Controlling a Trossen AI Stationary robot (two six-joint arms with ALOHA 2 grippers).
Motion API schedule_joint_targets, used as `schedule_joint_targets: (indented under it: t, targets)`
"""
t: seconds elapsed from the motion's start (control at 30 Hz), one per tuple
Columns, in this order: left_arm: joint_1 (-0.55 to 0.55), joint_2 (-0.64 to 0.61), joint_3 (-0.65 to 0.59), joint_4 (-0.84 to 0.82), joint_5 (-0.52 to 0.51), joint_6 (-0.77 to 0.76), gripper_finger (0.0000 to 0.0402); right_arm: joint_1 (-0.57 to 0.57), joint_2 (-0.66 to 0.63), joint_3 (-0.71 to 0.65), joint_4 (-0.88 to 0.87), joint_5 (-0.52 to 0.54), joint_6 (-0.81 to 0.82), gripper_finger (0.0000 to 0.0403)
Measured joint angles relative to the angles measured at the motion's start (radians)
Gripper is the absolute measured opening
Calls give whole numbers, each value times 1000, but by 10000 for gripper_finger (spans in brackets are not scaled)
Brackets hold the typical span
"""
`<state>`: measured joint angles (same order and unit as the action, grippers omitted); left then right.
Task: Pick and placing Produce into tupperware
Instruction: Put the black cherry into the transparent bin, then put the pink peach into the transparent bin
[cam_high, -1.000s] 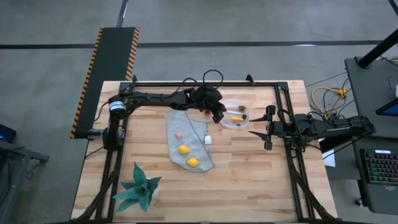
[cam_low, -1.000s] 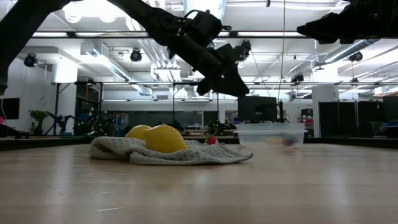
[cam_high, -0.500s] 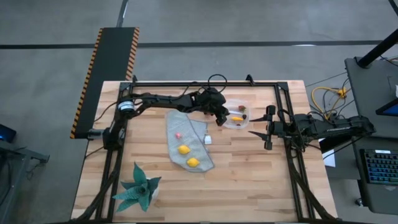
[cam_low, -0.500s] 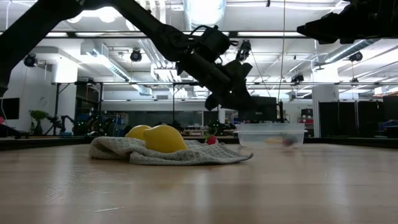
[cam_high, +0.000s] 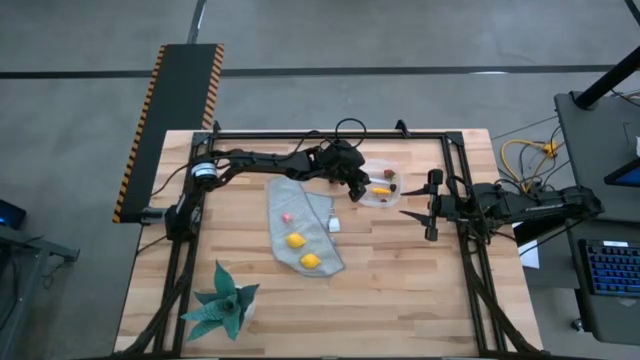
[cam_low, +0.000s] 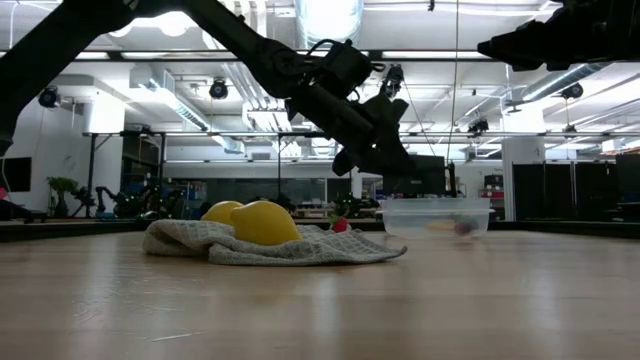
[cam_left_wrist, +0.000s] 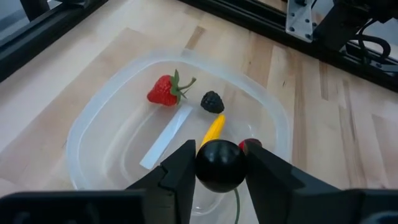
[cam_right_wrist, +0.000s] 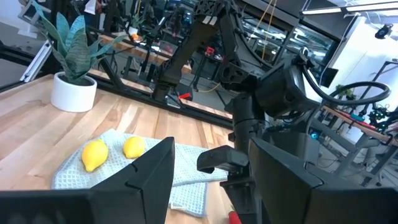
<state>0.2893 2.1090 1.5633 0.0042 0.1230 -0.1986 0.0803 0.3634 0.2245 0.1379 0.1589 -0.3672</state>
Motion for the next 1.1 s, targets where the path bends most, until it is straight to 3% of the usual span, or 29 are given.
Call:
schedule_joint_targets:
  t: [0.83,1.1]
  targets:
    - [-4,-1,-2,40,1,53,124,0,0,0,0,0,0,199]
    - [-4,-2,-3,41,2,58,188,0,0,0,0,0,0,199]
